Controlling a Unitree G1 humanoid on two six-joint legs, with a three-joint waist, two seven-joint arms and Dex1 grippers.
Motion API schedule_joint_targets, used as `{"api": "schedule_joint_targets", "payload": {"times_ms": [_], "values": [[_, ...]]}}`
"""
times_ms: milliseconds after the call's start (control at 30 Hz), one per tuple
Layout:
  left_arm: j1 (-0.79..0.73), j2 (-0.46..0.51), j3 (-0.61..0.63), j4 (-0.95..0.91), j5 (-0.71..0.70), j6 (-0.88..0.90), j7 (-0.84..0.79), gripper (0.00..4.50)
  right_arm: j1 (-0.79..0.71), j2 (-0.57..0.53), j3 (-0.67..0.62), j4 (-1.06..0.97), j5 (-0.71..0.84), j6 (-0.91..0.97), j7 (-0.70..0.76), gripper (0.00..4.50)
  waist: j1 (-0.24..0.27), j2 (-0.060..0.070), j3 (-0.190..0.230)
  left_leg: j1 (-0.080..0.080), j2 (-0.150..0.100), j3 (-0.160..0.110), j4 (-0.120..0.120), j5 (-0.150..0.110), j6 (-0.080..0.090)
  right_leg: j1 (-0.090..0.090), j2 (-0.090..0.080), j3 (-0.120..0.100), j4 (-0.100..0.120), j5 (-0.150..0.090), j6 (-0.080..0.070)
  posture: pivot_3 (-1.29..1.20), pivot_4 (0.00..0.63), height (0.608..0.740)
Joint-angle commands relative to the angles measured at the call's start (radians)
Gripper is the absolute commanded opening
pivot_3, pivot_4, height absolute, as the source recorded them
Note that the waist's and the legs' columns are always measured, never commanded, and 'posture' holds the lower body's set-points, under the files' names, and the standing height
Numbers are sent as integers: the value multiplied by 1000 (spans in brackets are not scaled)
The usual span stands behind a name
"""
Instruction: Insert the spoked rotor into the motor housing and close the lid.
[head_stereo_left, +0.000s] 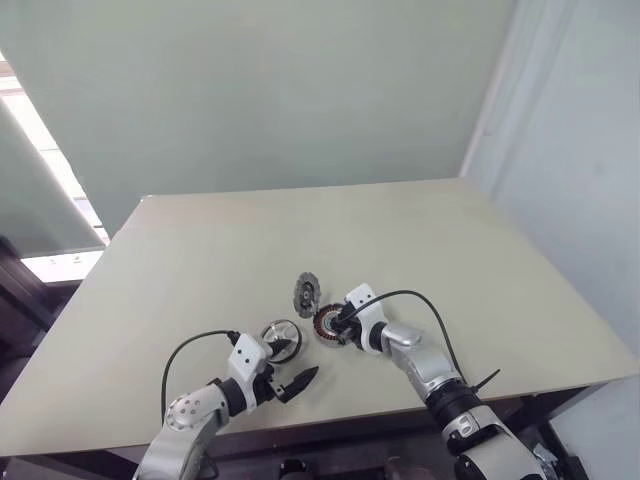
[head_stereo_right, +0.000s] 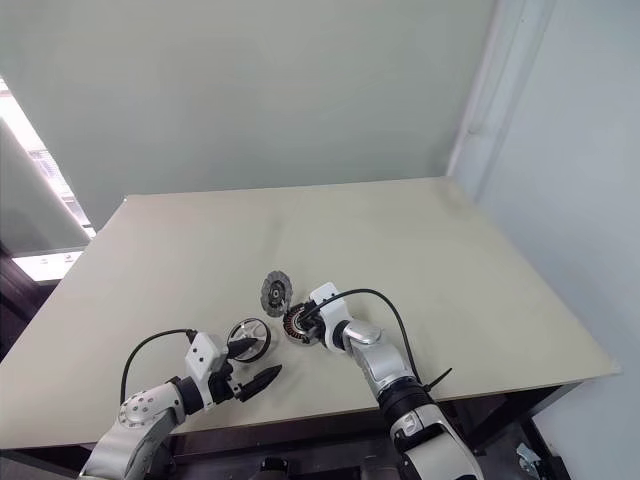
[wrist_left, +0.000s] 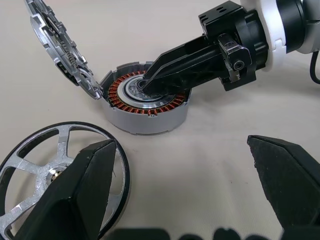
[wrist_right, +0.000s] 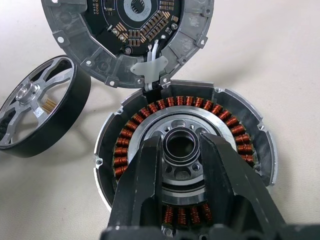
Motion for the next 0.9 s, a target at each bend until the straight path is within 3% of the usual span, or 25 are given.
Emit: {"api": "schedule_joint_targets", "payload": {"times_ms": [33,400,733,767,900], "values": [[-16,5,9,-25,6,-13,-3,4500,-10,2,4,-19,-10,1,6,805,0,0,0,0,0,0,0,0,0,0,0,0,0,0,0,0,0,740],[-18,3,7,-24,7,-12,-2,4500,-16,3,3,-17,-19,-1,16,805,0,0,0,0,0,0,0,0,0,0,0,0,0,0,0,0,0,740],[-23,3,5,-19,8,-12,-3,4500,-10,7,-2,-34,-11,4,32,4267,0,0,0,1,0,0,0,0,0,1,0,0,0,0,0,0,0,740],[-23,3,5,-19,9,-12,-3,4500,-9,10,-8,-45,-3,5,34,4484,0,0,0,1,0,0,1,0,0,1,0,0,0,0,0,0,0,740],[-22,3,5,-21,9,-11,-3,4500,-6,19,-31,-108,32,35,51,4484,0,0,0,0,0,0,0,0,0,1,0,0,0,0,0,0,0,740]]}}
